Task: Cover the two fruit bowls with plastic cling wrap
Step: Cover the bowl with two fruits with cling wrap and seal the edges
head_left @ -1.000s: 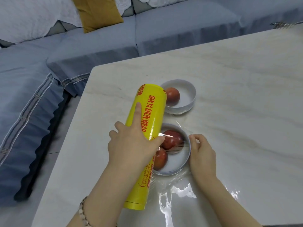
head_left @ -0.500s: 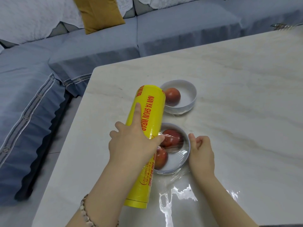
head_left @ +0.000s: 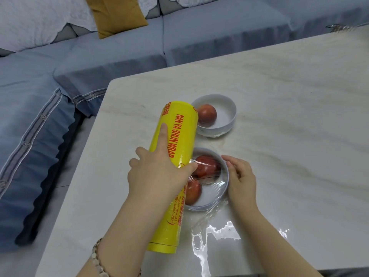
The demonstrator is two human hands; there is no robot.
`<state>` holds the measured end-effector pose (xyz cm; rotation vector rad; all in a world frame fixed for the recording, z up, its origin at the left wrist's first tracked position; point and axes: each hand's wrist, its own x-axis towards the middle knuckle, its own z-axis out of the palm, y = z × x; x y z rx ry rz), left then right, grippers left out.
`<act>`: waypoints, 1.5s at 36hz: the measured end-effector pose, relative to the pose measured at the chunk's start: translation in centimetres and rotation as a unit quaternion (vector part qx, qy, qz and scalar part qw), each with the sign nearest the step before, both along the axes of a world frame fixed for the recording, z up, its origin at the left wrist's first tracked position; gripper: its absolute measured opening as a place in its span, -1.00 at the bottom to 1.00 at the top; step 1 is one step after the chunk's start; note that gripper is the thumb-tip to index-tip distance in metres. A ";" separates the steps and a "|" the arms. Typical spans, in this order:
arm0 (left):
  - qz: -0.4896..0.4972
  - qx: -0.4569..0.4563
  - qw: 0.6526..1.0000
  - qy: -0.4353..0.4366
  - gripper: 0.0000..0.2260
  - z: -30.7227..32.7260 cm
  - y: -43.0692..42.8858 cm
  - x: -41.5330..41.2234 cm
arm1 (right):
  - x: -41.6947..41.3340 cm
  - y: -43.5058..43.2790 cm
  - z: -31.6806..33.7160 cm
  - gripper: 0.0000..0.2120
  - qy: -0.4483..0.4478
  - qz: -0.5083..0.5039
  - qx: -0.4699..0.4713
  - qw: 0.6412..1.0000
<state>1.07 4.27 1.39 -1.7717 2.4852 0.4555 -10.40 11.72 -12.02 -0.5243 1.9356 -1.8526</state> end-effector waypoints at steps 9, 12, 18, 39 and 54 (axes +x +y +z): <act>0.002 0.001 1.000 0.005 -0.07 -0.1 0.0 0.1 | -0.1 3.2 -0.1 -0.60 0.086 0.172 0.098 0.977; 0.001 0.002 1.000 0.001 -0.07 -0.1 0.0 0.1 | 0.6 4.4 0.8 -0.54 0.146 0.128 0.142 0.971; 0.001 0.003 1.000 0.004 -0.07 0.0 0.1 0.1 | 5.4 5.3 2.4 -0.51 -0.009 0.132 0.058 0.989; -0.022 0.115 0.989 0.091 -0.30 0.5 -1.9 1.4 | 3.4 5.6 2.5 -0.78 -0.100 0.011 0.149 0.984; 0.068 0.392 0.865 0.305 -0.28 -0.6 -5.3 2.8 | 0.4 2.0 3.6 -0.69 0.083 0.181 0.185 0.962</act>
